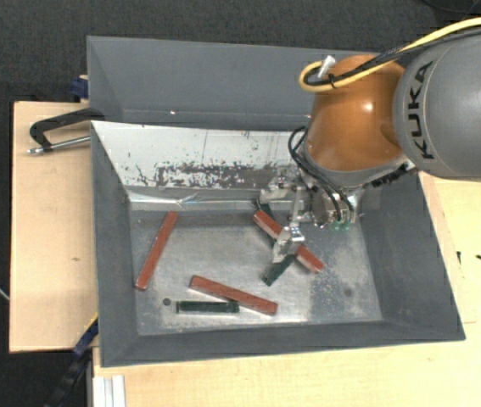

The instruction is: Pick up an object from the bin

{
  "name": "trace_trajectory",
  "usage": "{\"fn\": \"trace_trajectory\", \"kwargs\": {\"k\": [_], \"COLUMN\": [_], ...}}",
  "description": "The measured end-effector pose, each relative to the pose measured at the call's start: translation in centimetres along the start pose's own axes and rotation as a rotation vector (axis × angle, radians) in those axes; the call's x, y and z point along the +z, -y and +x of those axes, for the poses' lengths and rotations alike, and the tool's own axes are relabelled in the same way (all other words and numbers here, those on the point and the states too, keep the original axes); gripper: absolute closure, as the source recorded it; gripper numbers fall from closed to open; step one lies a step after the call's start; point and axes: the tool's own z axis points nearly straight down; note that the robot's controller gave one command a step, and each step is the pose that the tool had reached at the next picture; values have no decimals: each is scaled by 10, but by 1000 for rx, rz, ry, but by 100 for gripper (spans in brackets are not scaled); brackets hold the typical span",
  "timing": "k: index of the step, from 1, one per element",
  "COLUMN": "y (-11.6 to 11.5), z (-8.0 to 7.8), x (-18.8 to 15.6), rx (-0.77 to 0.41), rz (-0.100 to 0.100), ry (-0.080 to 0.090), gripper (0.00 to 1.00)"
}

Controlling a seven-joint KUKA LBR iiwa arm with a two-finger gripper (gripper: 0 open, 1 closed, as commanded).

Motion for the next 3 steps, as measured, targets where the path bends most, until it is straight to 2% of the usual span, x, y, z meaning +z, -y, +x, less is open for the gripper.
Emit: {"fn": "trace_trajectory", "kwargs": {"k": [1,2,3], "y": [-52,11,-39], "z": [55,32,53], "x": [11,18,70], "rx": [-2,189,64], "rz": [0,0,0], "ry": [-7,0,-4], "gripper": [0,0,0]}}
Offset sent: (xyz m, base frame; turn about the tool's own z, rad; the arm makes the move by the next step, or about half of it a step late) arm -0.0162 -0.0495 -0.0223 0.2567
